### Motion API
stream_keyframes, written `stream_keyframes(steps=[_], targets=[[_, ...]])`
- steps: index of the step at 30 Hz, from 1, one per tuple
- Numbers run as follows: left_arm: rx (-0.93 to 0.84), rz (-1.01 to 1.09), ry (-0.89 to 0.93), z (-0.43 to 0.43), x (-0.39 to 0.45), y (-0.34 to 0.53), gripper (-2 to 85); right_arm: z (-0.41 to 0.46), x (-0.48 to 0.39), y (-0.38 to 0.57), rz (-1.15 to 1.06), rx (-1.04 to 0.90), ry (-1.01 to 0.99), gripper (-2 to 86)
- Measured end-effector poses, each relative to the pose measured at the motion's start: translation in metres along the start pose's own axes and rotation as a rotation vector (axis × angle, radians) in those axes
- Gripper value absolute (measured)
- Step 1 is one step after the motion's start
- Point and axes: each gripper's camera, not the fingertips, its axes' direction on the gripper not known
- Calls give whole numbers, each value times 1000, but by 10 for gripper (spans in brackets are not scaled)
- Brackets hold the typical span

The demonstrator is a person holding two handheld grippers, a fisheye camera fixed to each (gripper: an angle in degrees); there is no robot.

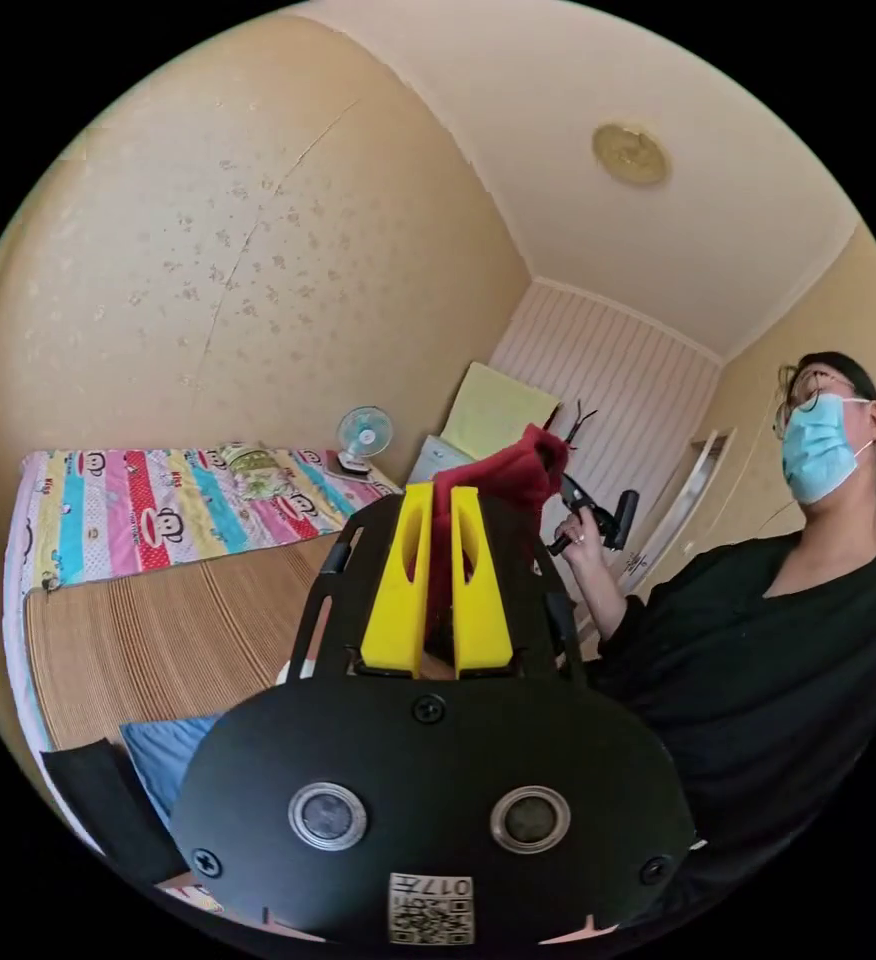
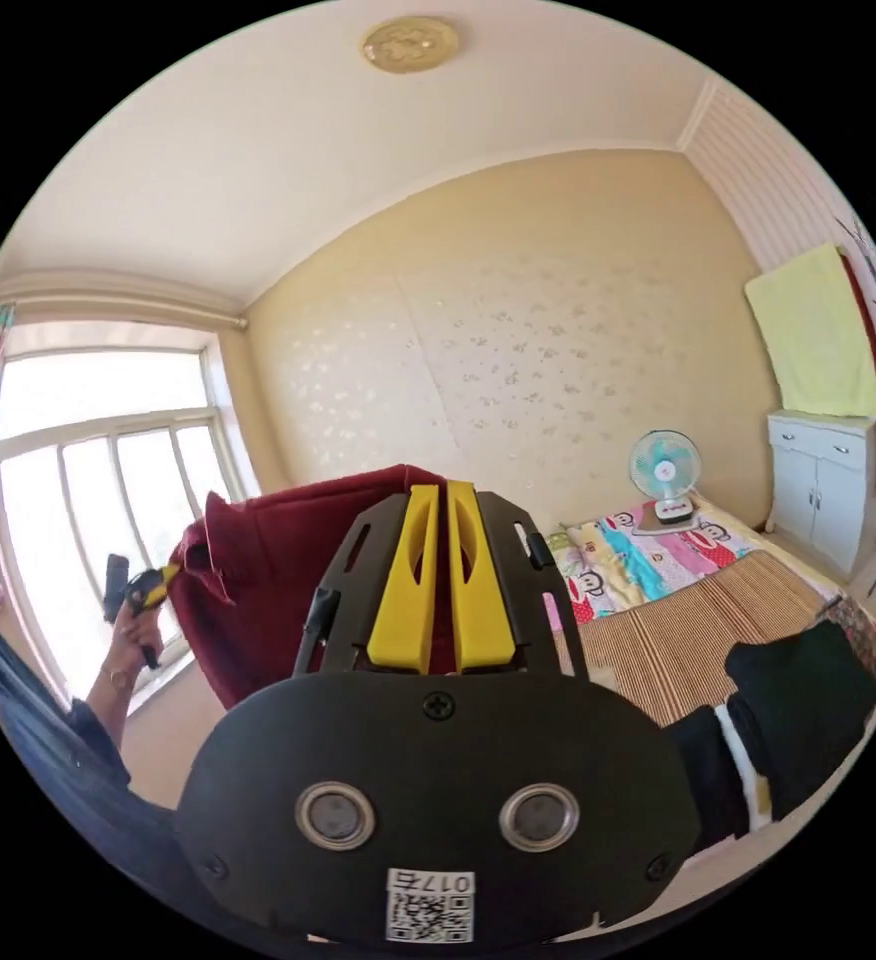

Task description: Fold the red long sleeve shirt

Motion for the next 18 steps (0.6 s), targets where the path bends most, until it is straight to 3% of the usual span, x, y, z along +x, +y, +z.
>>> stream_keyframes(steps=[6, 11, 18], targets=[[-63, -52, -131, -5, 32, 23, 11, -31, -52, -6, -164, 54, 95, 19], [211, 122, -378, -48, 125, 3, 12, -66, -51, -35, -177, 89, 47, 19], [372, 273, -287, -79, 172, -76, 13, -102, -49, -85, -198, 266, -26, 21]])
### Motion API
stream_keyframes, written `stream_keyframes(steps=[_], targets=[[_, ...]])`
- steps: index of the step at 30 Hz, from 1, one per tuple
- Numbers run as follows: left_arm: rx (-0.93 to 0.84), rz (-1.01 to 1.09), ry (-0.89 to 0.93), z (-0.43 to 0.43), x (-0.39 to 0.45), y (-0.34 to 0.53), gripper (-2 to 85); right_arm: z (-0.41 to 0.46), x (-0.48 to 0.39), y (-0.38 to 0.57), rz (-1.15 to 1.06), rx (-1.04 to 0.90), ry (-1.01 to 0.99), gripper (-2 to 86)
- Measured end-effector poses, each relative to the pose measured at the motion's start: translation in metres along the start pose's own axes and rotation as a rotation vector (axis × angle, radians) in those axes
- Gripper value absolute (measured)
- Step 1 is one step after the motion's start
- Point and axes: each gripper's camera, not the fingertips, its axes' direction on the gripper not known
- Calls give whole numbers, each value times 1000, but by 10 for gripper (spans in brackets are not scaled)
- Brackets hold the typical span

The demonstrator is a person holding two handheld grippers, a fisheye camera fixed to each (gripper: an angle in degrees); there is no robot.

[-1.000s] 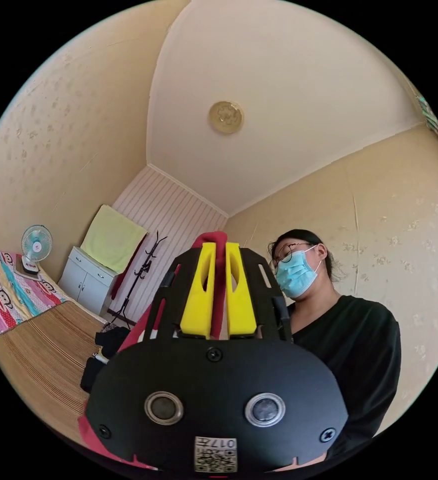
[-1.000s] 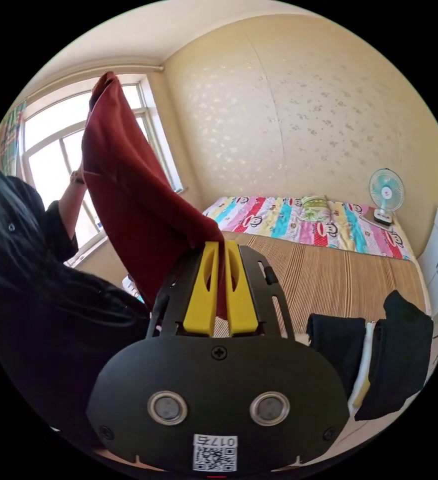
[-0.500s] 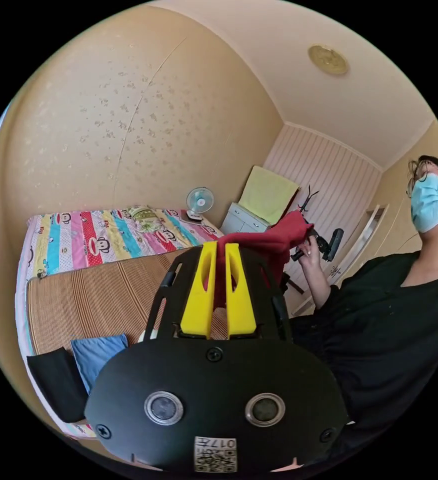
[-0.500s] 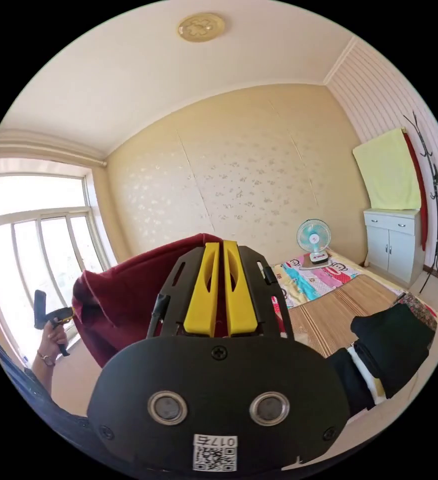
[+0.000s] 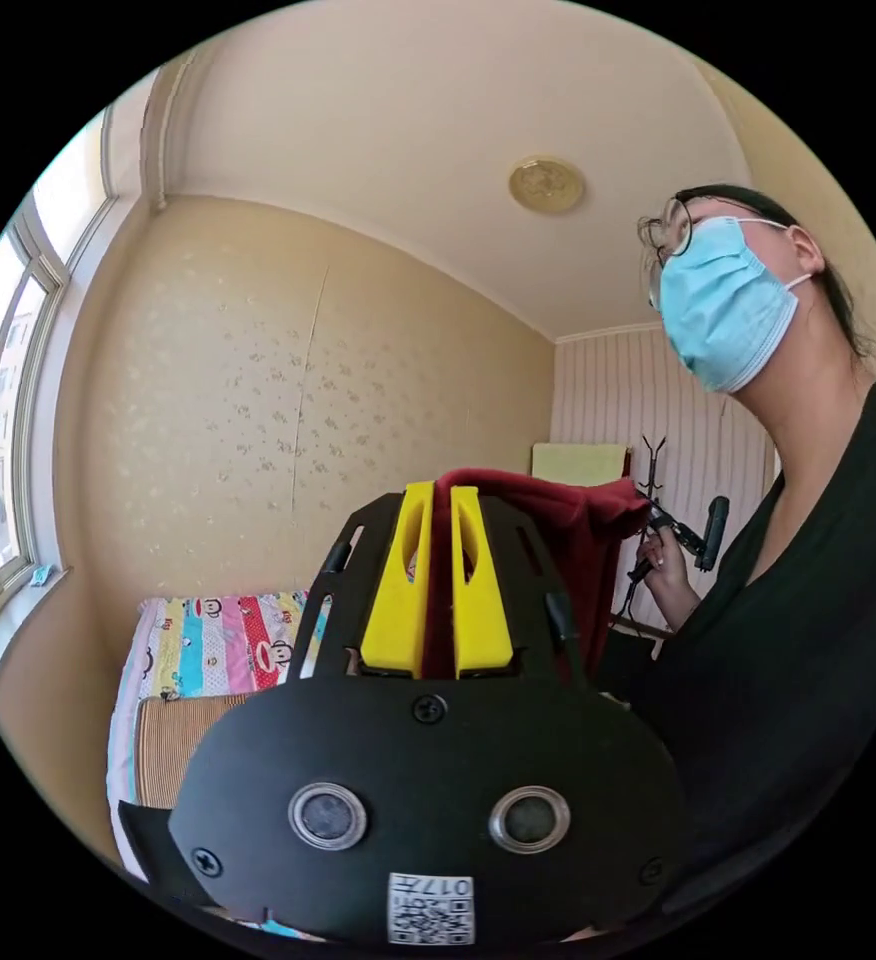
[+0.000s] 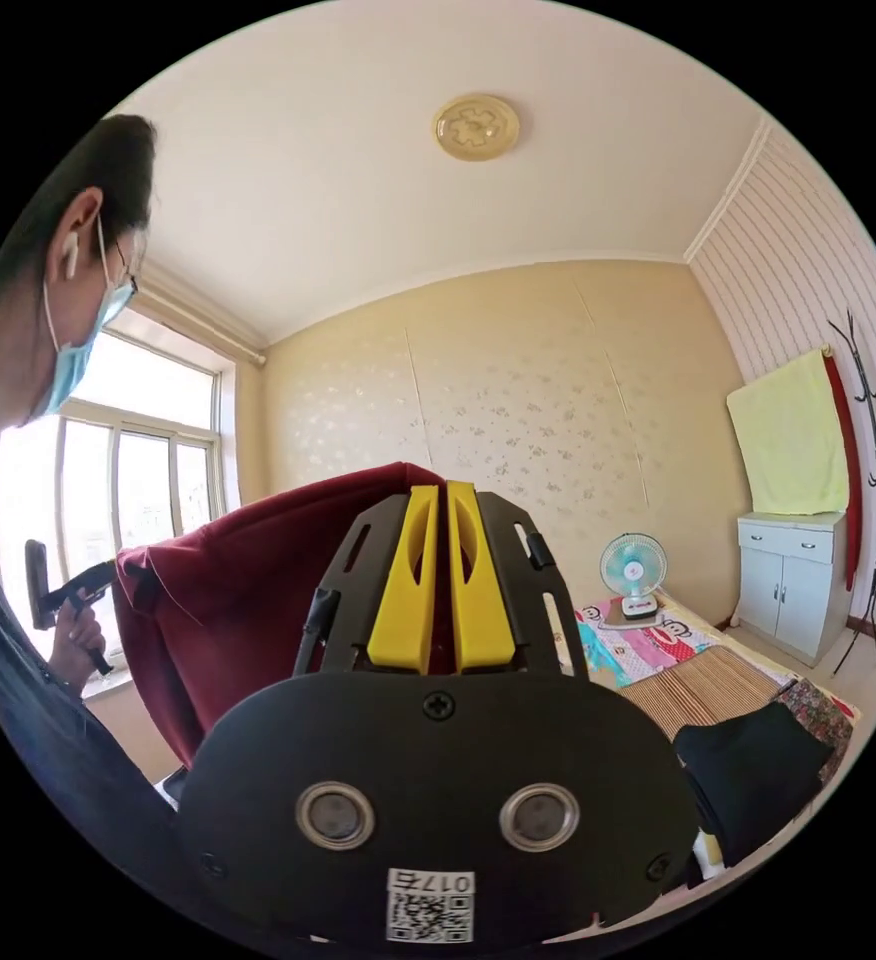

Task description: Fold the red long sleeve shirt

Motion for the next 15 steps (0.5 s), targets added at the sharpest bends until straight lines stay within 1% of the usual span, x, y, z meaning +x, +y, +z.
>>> stream_keyframes(steps=[4, 6, 8, 10, 11, 12, 13, 14, 15], targets=[[-14, 15, 148, 21, -28, -46, 15, 16, 9, -28, -30, 108, -29, 20], [-42, -13, 167, 37, -44, -60, 16, 34, 10, -40, -64, 108, -21, 20], [-114, -70, 152, 71, -71, -74, 17, 61, 8, -46, -124, 87, 9, 19], [-180, -150, 129, 106, -98, -84, 19, 118, 10, -46, -174, 8, 34, 19], [-221, -165, 98, 134, -117, -89, 21, 136, 12, -44, -178, -19, 38, 19], [-247, -174, 76, 150, -128, -91, 22, 176, 19, -37, -183, -79, 47, 19], [-316, -236, 40, 185, -155, -94, 25, 223, 27, -28, -195, -154, 52, 19], [-395, -333, 8, 227, -191, -94, 30, 249, 31, -21, -211, -188, 59, 19], [-430, -386, -6, 249, -211, -93, 32, 309, 38, -1, -262, -253, 70, 20]])
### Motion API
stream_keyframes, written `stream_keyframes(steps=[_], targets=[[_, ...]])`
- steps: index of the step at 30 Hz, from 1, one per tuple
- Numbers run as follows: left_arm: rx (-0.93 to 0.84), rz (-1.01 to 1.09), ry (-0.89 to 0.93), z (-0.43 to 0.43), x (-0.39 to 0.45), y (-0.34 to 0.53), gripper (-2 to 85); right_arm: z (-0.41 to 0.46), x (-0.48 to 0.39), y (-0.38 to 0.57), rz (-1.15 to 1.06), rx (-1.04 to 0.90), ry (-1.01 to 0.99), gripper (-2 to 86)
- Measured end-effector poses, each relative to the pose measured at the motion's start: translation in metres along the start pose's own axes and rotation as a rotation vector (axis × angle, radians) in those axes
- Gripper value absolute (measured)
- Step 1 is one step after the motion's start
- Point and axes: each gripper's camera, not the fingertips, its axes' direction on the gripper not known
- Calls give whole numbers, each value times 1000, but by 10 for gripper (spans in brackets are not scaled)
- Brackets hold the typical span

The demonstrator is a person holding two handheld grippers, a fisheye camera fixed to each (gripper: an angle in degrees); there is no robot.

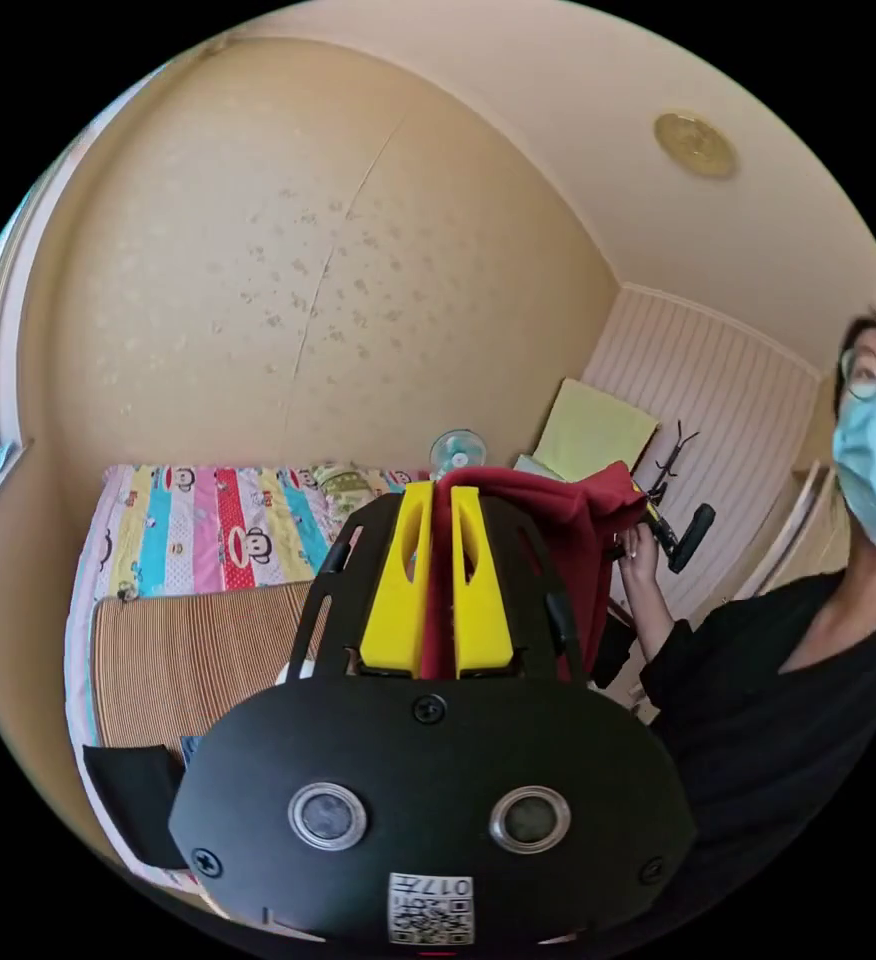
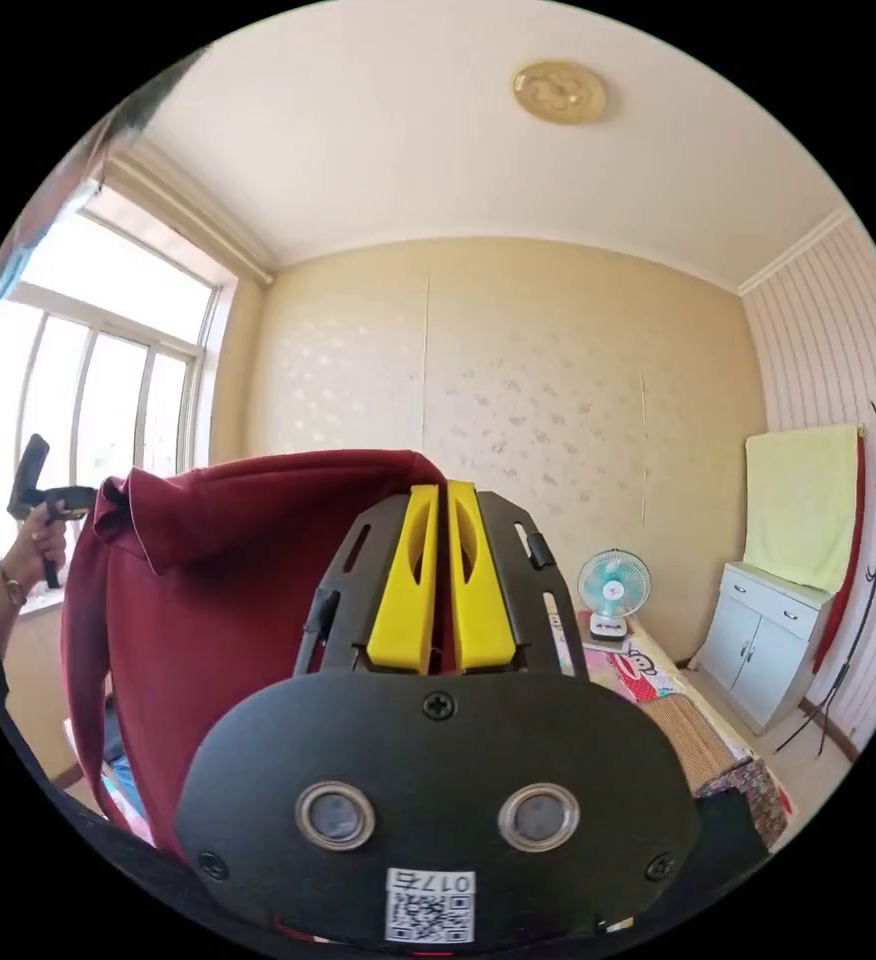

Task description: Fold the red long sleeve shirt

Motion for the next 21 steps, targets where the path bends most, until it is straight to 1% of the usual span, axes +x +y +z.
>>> stream_keyframes(steps=[1, 2, 3, 4, 5, 6, 7, 9, 10, 11, 12, 13, 14, 15, 16, 17, 19, 21], targets=[[-53, -102, -28, 42, -38, -28, 41, 70, 2, 9, -45, -81, -5, 20], [-102, -198, -84, 86, -77, -51, 50, 109, 4, 15, -60, -130, -5, 20], [-129, -246, -113, 109, -97, -60, 55, 190, 13, 27, -36, -286, -30, 20], [-176, -288, -196, 152, -132, -75, 60, 269, 21, 42, -11, -470, -62, 20], [-248, -348, -336, 190, -161, -81, 61, 304, 23, 52, -14, -544, -70, 20], [-278, -397, -395, 203, -174, -80, 61, 353, 24, 75, -18, -621, -61, 19], [-295, -449, -441, 226, -193, -73, 60, 382, 25, 101, 10, -660, -16, 18], [-286, -470, -440, 252, -208, -49, 59, 405, 21, 141, 95, -712, 4, 15], [-333, -486, -437, 274, -215, -26, 59, 412, 13, 173, 125, -751, -78, 14], [-411, -484, -425, 296, -220, 0, 58, 414, 8, 190, 130, -775, -119, 13], [-451, -478, -419, 307, -222, 14, 58, 416, -5, 227, 132, -837, -167, 12], [-530, -469, -408, 328, -224, 44, 58, 416, -20, 267, 119, -919, -180, 11], [-608, -462, -398, 347, -225, 73, 58, 417, -27, 287, 106, -966, -184, 10], [-646, -458, -392, 356, -226, 86, 58, 418, -42, 329, 77, -1073, -196, 9], [-722, -458, -372, 372, -227, 111, 57, 420, -53, 366, 66, -1177, -206, 9], [-776, -466, -349, 384, -227, 130, 58, 420, -57, 382, 63, -1221, -212, 8], [-808, -477, -329, 394, -225, 149, 58, 421, -68, 428, 49, -1336, -226, 7], [-848, -469, -333, 401, -224, 160, 58, 423, -71, 451, 27, -1410, -218, 7]])
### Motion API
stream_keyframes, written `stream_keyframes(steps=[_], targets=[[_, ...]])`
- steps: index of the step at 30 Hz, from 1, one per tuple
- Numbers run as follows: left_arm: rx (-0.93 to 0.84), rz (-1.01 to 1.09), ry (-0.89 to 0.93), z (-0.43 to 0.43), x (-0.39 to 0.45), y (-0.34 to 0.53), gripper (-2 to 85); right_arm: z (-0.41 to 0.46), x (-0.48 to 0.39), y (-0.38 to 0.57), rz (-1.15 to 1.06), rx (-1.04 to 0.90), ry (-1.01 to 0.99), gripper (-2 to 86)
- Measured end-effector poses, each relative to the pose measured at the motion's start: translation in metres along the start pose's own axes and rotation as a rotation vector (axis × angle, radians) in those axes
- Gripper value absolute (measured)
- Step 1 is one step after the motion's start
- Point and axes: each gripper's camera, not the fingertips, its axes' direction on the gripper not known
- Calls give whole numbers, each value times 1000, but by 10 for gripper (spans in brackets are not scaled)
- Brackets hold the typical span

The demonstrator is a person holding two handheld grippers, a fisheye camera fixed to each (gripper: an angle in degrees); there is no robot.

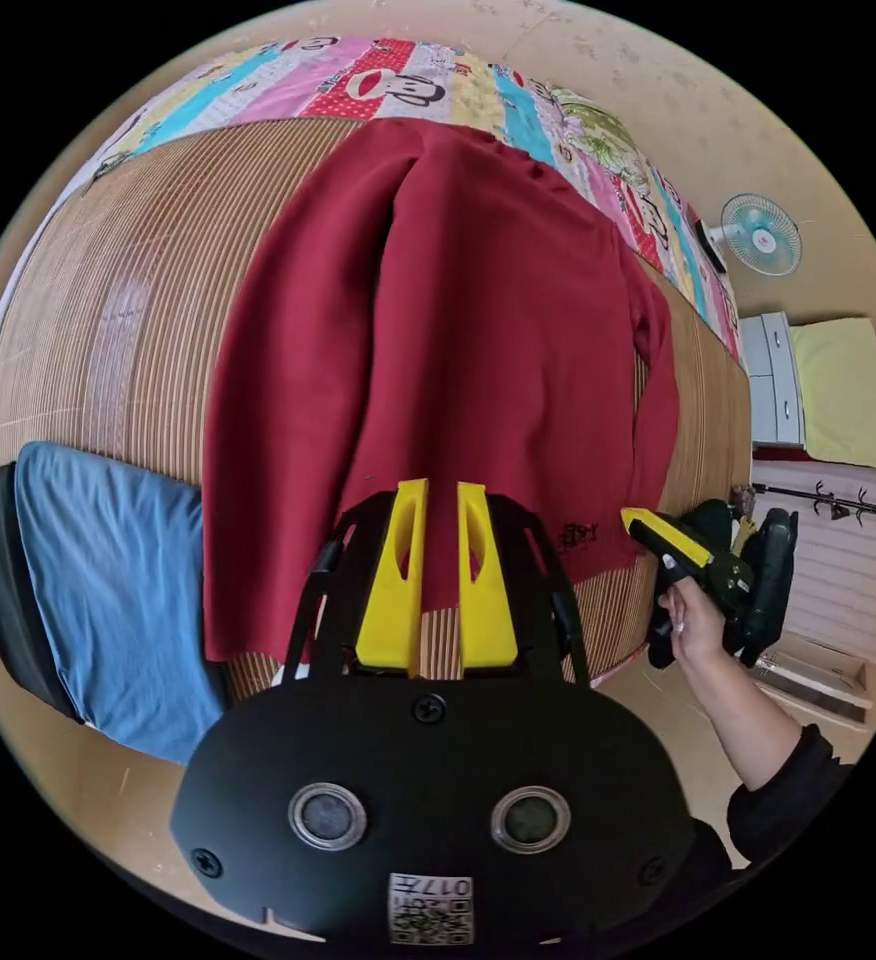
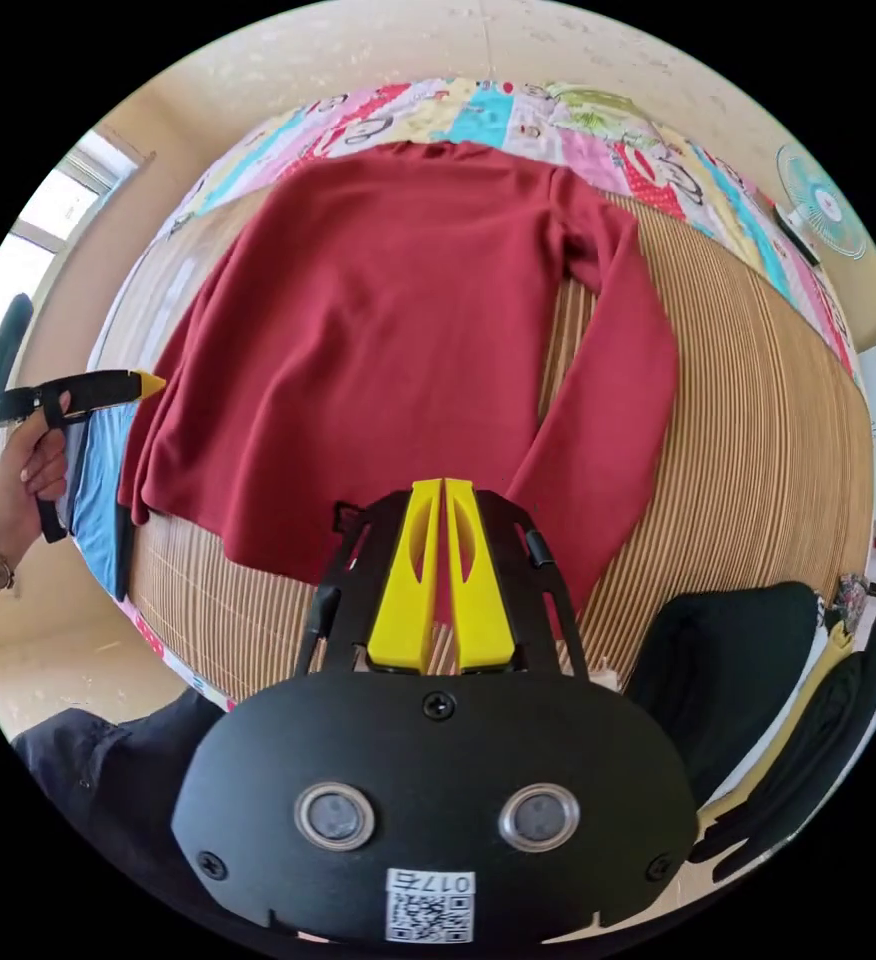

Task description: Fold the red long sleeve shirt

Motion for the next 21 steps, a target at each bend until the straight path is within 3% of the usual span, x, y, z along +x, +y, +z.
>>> stream_keyframes(steps=[2, 4, 7, 11, 17, 19, 21], targets=[[-109, 49, -63, 21, 4, 6, 56, 27, 2, 0, -24, -129, 24, 7], [-139, 120, -129, 30, 11, 20, 50, 18, -1, 12, -84, -16, 83, 6], [-118, 194, -163, 18, 22, 49, 28, 15, -10, 29, -199, -38, 228, 6], [-192, 178, -84, 10, 24, 92, 1, 8, -7, 66, -301, -77, 264, 7], [-291, 29, 56, -1, 16, 139, 7, -10, 21, 111, -196, -117, 163, 6], [-240, -64, 32, -22, 3, 145, 15, -17, 25, 109, -194, -145, 146, 6], [-66, -147, -20, -63, -16, 152, 29, -23, 32, 97, -163, -200, 113, 6]])
